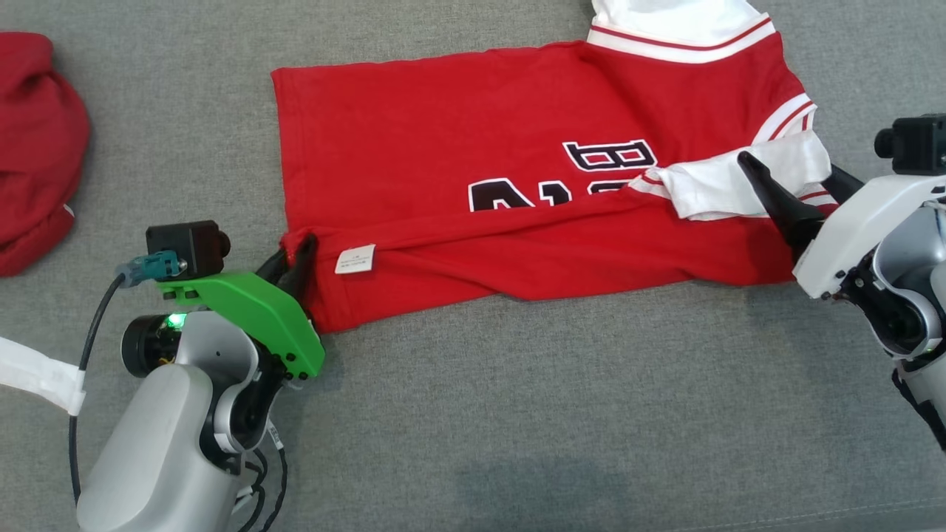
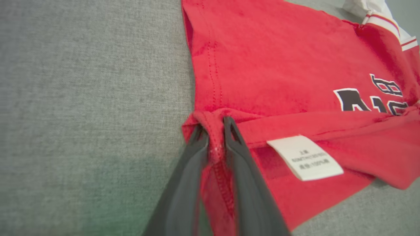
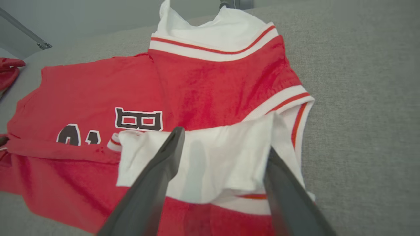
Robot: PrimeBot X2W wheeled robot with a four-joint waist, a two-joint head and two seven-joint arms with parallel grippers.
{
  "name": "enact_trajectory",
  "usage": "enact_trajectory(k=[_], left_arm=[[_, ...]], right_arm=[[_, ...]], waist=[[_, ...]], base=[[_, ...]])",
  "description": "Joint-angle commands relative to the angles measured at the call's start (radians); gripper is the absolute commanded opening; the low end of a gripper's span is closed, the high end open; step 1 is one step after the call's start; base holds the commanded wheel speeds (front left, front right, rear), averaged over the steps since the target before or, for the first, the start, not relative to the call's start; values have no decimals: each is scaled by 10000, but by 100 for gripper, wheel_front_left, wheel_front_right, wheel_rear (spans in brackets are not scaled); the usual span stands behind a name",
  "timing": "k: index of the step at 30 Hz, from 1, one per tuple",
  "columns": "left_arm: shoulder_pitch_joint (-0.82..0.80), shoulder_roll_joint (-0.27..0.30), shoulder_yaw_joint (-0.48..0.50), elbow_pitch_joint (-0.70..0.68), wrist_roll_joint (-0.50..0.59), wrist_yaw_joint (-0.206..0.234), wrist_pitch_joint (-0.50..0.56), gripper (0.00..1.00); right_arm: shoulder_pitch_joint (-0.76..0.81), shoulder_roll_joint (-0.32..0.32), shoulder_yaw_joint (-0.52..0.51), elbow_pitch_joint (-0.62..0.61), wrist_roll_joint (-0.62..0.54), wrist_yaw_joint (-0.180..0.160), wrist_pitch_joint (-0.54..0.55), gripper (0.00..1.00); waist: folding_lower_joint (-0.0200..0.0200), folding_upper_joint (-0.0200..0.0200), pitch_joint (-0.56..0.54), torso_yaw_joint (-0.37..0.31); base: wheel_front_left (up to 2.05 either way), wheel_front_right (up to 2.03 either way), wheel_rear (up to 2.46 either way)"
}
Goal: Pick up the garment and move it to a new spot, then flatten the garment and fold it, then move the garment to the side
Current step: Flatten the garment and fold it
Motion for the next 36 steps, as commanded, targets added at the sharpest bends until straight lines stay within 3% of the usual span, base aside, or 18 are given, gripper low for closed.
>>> enact_trajectory(k=[1,11,20,25,26,27,28,31,36], left_arm=[[119,102,68,58,-26,-52,-103,100],[2017,758,198,-1628,-529,34,248,100],[2238,917,-10,-1715,-484,248,793,100],[1942,821,-135,-1170,-550,164,960,100],[1898,761,-179,-1066,-579,107,980,54],[1840,690,-216,-992,-636,50,963,22],[1809,673,-309,-942,-673,-48,1048,0],[1826,589,-429,-989,-933,-356,1214,0],[1804,922,-36,-1793,-1511,-562,1494,0]], right_arm=[[221,-208,-17,-115,9,3,-57,100],[2478,-1622,-708,-1628,-208,3,1093,100],[2723,-967,-1613,-1575,-1184,0,1736,100],[2441,-562,-1392,-1463,-1202,2,2052,100],[2417,-512,-1310,-1438,-1103,3,2161,100],[2384,-466,-1214,-1435,-1016,3,2240,39],[2358,-441,-1132,-1439,-892,3,2302,0],[2344,-596,-1032,-1558,-498,3,2479,0],[2342,-1098,-1553,-1969,469,3,3043,0]], waist=[[0,0,-223,-119],[0,0,-699,-444],[0,0,80,-286],[0,0,351,-162],[0,0,370,-144],[0,0,378,-129],[0,0,370,-122],[0,0,267,-130],[0,0,-120,-166]], base=[[0,0,0],[0,0,0],[0,0,0],[0,0,0],[0,0,0],[0,0,0],[0,0,0],[0,0,0],[0,0,0]])
